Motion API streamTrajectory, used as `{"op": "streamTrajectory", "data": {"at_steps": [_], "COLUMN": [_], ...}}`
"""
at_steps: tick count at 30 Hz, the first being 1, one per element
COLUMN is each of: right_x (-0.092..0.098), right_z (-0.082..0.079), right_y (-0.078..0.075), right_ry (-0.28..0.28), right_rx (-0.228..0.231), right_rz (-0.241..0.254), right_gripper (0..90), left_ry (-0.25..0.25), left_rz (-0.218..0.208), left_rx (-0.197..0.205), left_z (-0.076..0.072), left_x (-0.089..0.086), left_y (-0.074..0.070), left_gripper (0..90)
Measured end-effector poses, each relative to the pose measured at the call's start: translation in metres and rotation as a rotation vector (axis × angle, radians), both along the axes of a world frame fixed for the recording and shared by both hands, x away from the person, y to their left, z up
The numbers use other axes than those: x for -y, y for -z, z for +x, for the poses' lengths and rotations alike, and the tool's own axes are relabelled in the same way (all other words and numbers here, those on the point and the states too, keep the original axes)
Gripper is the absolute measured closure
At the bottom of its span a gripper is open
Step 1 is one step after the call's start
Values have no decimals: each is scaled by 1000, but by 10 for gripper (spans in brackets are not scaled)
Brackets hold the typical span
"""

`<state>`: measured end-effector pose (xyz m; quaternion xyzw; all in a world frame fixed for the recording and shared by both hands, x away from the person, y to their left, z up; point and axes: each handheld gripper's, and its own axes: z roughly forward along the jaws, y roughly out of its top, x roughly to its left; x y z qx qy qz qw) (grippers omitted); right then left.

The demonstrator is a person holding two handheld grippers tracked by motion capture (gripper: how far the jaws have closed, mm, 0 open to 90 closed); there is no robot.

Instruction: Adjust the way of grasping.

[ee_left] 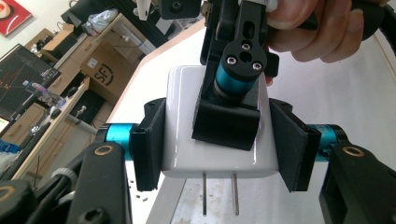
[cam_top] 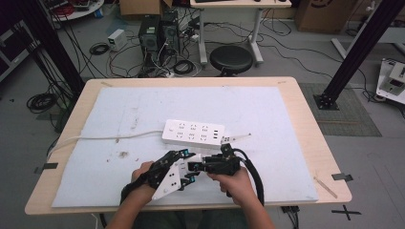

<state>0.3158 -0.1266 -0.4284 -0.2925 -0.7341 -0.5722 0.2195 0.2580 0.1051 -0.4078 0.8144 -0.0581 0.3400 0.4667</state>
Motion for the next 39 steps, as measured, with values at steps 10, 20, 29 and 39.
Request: {"op": "streamTrajectory", "data": {"at_steps": [10,20,29,39], "right_x": [8,27,35,41], "right_z": [1,-1,1,6], "right_y": [-4,-21,-29,-33], "right_ry": [60,153,173,192], "right_rx": [18,180,242,266], "right_rz": [12,-56,-79,-117], "right_gripper": [629,630,631,631], "left_ry": [-37,-183,-263,-301], "left_rz": [-33,-91,-93,-116], "left_rx": [-101,-232,-304,-349], "left_z": [6,19,32,45], "left_x": [-6,-41,-71,-89], "left_y": [-5,-32,-47,-49], "left_gripper": [283,207,207,207]}}
